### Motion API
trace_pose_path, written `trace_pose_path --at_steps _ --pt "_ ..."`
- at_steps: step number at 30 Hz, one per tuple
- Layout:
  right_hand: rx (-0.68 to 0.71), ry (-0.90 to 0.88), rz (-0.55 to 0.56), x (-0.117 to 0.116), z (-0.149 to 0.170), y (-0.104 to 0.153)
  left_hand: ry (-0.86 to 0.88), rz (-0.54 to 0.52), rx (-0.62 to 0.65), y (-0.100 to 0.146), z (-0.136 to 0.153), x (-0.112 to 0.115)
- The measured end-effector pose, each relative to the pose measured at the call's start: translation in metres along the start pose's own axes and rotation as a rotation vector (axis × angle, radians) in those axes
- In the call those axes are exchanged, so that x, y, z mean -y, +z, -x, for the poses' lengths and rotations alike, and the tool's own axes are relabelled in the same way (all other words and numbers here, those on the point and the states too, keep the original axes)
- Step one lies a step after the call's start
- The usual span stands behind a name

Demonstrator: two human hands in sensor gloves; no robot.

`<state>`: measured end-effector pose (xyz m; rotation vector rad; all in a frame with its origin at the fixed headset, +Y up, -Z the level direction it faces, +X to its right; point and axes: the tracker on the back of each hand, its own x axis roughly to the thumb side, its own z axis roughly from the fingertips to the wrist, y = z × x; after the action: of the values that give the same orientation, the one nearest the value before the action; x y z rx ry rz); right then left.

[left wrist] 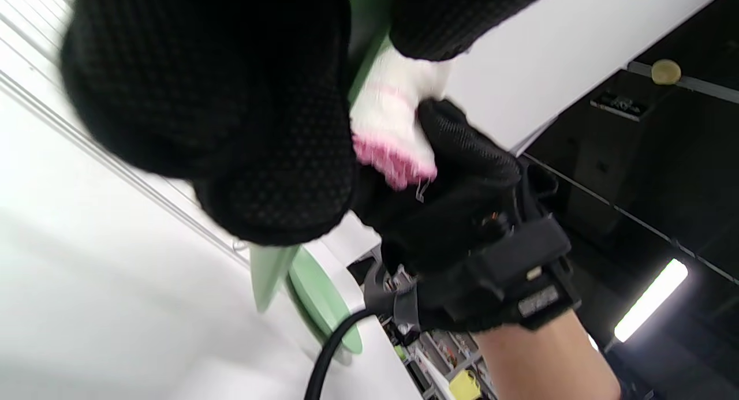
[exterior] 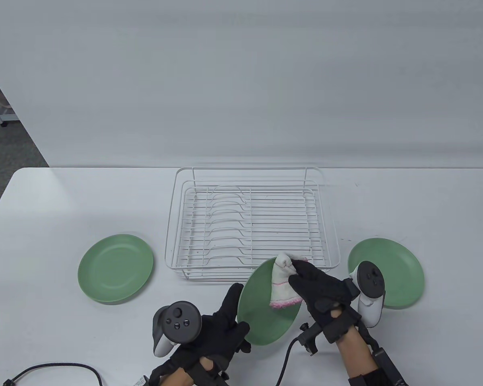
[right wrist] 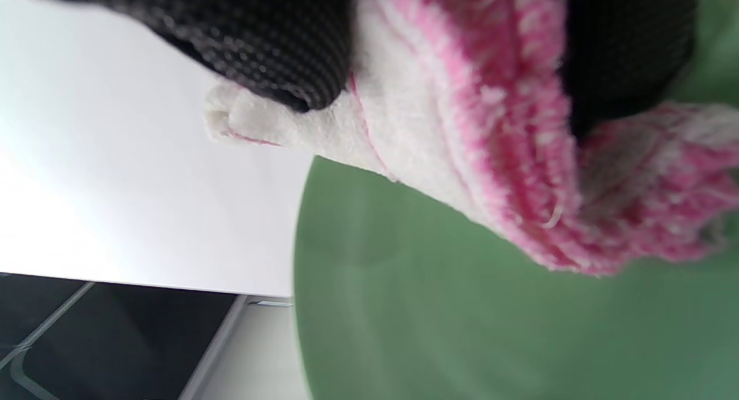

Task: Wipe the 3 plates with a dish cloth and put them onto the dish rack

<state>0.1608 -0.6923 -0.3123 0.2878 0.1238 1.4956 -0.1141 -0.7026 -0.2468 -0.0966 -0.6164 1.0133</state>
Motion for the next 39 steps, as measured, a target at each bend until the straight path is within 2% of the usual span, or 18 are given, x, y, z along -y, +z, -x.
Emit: trace_pose_path --at_steps 8,14,20,25,30,32,35,39 --pt "0.056 -0.043 -0.22 -0.037 -0.007 0.0 -0.06 -0.039 0.016 0.001 -0.005 0.003" --pt "-0.063 0.043 -0.364 -0.055 0.002 0.0 -0.073 -0.116 0.03 0.004 -0.006 -0.004" --pt "-0.23 0.128 -0.423 -0.048 0.014 -0.002 -0.082 -0.193 0.041 0.008 -0.008 -0.01" --pt "-0.361 0.201 -0.373 -0.029 0.022 -0.004 -0.107 -0.241 0.05 0.01 -0.011 -0.012" --pt "-0.402 0.26 -0.181 -0.002 0.025 -0.005 -0.16 -0.221 0.055 0.01 -0.014 -0.01" --pt "-0.373 0.247 -0.098 0.006 0.023 -0.004 -0.172 -0.208 0.059 0.01 -0.015 -0.009" --pt "-0.258 0.178 0.024 0.015 0.017 -0.003 -0.165 -0.176 0.06 0.009 -0.016 -0.007" --pt "-0.118 0.065 0.048 0.015 0.01 -0.002 -0.153 -0.121 0.059 0.007 -0.017 -0.003"
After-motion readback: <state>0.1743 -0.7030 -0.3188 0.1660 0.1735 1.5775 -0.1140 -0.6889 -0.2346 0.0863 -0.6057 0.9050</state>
